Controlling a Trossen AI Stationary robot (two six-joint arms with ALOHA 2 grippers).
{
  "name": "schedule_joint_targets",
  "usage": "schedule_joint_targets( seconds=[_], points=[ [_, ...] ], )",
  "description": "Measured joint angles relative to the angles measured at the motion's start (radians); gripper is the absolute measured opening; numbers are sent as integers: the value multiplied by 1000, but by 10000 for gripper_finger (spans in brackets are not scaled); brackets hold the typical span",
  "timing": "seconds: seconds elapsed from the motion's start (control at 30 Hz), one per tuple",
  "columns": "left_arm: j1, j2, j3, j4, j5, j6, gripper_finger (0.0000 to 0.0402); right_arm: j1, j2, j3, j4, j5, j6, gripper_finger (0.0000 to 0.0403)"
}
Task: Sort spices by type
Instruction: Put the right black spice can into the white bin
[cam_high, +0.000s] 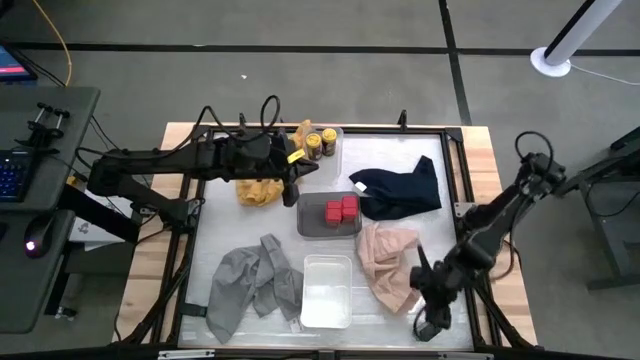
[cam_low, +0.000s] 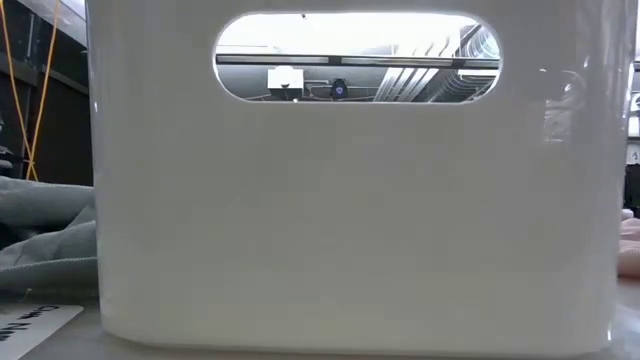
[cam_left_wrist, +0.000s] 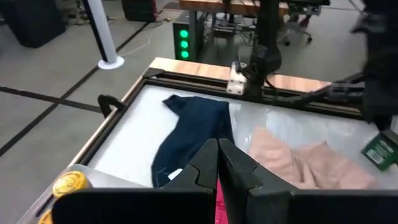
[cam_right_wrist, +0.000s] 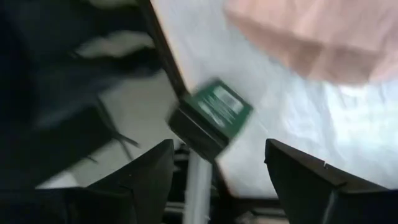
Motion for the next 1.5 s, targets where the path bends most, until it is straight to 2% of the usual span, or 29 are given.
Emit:
schedule_joint_targets(
  seconds=[0.2, 0.5, 0.63, 0.73, 1.0, 1.23, 1.5],
  points=[
    [7, 0, 0, 5, -74, 0, 0, 77, 126, 98, -106, 9, -116, 247],
    [14, 0, 0, 5, -78, -3, 0, 157, 297, 239, -153, 37, -398, 247],
    [14, 0, 0, 6, -78, -3, 0, 183, 371, 318, -251, 89, -465, 247],
    [19, 0, 0, 15, -80, -3, 0, 194, 405, 356, -293, 132, -476, 247],
    [20, 0, 0, 16, -81, -2, 0, 200, 424, 366, -264, 150, -452, 247],
    [20, 0, 0, 16, -81, -3, 0, 200, 425, 365, -240, 240, -448, 247],
    [20, 0, 0, 16, -81, -3, 0, 200, 459, 368, -233, 236, -466, 247]
  ],
)
